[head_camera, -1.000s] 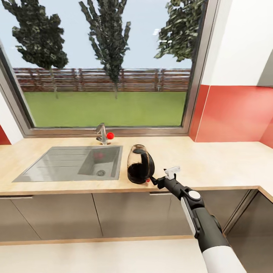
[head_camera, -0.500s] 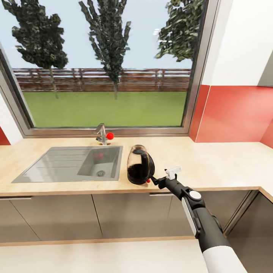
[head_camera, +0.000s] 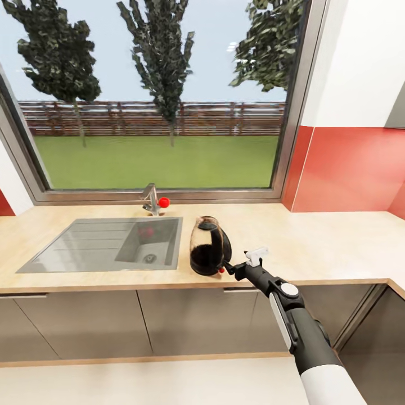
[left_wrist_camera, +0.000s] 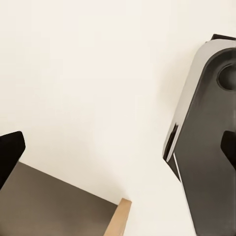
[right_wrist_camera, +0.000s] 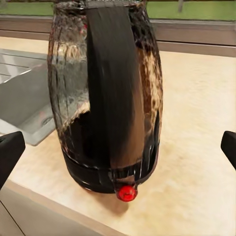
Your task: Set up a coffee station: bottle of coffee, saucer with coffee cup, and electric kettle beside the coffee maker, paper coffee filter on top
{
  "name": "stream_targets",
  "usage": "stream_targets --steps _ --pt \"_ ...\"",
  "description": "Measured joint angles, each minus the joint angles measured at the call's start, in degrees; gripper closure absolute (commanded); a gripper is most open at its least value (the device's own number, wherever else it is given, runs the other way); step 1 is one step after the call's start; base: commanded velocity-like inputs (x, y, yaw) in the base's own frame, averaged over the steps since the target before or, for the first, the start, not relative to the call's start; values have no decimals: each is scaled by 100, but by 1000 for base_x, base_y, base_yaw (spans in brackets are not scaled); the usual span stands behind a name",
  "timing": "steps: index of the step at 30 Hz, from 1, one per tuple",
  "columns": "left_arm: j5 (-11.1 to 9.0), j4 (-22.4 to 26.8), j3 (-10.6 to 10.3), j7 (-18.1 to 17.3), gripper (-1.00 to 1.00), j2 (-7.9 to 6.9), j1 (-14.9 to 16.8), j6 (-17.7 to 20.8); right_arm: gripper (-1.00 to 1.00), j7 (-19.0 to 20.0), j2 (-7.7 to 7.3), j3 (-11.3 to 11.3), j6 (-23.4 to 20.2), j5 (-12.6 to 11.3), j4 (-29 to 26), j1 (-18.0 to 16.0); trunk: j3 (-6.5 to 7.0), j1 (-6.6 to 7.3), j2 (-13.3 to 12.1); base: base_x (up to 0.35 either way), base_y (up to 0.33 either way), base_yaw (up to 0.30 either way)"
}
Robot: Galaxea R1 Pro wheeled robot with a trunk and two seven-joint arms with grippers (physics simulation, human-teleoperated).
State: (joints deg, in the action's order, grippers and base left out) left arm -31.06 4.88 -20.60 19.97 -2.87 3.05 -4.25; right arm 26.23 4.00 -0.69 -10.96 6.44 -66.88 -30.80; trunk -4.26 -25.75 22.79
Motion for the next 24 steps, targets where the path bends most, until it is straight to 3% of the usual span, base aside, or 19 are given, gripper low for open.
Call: stream_targets --steps 24 --pt "47 -42 -22 21 -100 38 0 -22 -100 -2 0 0 0 0 -15 0 0 0 0 26 23 0"
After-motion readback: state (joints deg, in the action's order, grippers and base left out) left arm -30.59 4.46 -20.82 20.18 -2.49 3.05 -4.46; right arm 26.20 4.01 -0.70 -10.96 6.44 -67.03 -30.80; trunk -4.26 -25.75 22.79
